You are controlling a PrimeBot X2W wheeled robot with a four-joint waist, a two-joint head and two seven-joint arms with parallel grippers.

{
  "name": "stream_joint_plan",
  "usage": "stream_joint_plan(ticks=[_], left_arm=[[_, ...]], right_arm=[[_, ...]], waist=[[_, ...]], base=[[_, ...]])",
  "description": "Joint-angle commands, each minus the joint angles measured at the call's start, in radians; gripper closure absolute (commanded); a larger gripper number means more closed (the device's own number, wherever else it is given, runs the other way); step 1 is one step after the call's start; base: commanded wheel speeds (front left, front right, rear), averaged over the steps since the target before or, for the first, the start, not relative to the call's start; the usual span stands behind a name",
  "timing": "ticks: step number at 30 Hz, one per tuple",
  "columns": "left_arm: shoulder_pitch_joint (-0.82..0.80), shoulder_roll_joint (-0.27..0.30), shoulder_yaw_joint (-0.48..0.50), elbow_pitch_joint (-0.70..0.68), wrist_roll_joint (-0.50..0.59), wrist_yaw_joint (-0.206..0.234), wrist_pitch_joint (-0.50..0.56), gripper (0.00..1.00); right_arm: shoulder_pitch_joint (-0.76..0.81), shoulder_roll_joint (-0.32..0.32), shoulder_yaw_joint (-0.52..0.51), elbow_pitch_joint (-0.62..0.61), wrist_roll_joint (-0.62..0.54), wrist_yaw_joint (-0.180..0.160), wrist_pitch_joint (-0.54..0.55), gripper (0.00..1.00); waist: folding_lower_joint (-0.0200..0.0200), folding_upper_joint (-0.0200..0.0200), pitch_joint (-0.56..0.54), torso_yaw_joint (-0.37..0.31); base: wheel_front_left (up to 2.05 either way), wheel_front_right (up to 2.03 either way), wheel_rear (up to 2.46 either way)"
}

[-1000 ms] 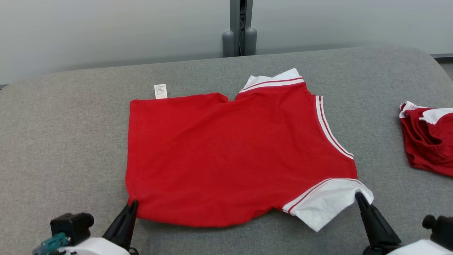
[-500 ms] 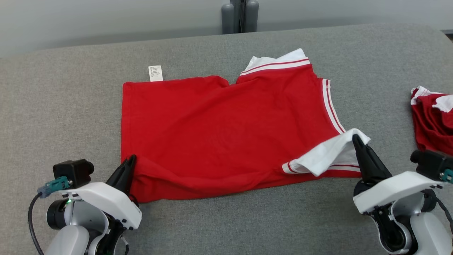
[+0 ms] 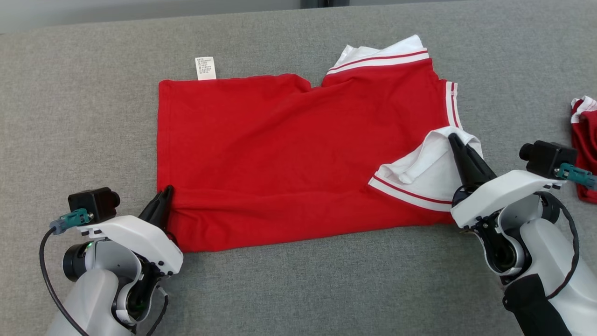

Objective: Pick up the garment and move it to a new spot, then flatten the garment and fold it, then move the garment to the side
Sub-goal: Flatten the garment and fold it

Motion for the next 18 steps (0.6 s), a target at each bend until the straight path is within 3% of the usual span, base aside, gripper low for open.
stream_joint_plan(ticks=[1, 2, 3, 4, 7, 12, 18], left_arm=[[-0.021, 0.0, 0.001, 0.008, -0.003, -0.005, -0.009, 1.0], [-0.026, -0.002, 0.0, 0.017, -0.003, -0.007, -0.013, 0.65], [-0.028, -0.005, -0.002, 0.026, -0.004, -0.009, -0.015, 0.08], [-0.033, -0.007, -0.002, 0.033, 0.001, -0.006, -0.024, 0.0], [-0.033, -0.009, 0.0, 0.041, 0.018, 0.001, -0.059, 0.0], [0.005, -0.003, 0.017, 0.008, 0.068, 0.049, -0.174, 0.0], [0.064, 0.021, 0.017, -0.058, 0.16, 0.123, -0.289, 0.0]], right_arm=[[-0.013, -0.009, 0.004, 0.019, 0.012, 0.002, -0.013, 1.0], [-0.024, -0.013, 0.012, 0.035, 0.018, 0.002, -0.021, 0.76], [-0.033, -0.013, 0.016, 0.048, 0.027, 0.002, -0.034, 0.46], [-0.039, -0.015, 0.023, 0.06, 0.03, 0.002, -0.048, 0.0], [-0.038, -0.024, 0.042, 0.076, 0.027, 0.002, -0.105, 0.0], [0.0, -0.037, 0.054, 0.054, -0.008, 0.002, -0.186, 0.0], [0.088, -0.034, -0.028, -0.046, -0.156, 0.002, -0.213, 0.0]], waist=[[0.0, 0.0, 0.004, 0.005], [0.0, 0.0, 0.006, 0.008], [0.0, 0.0, 0.007, 0.01], [0.0, 0.0, 0.008, 0.011], [0.0, 0.0, 0.006, 0.013], [0.0, 0.0, -0.008, 0.008], [0.0, 0.0, -0.042, 0.003]], base=[[0.0, 0.0, 0.0], [0.0, 0.0, 0.0], [0.0, 0.0, 0.0], [0.0, 0.0, 0.0], [0.0, 0.0, 0.0], [0.0, 0.0, 0.0], [0.0, 0.0, 0.0]])
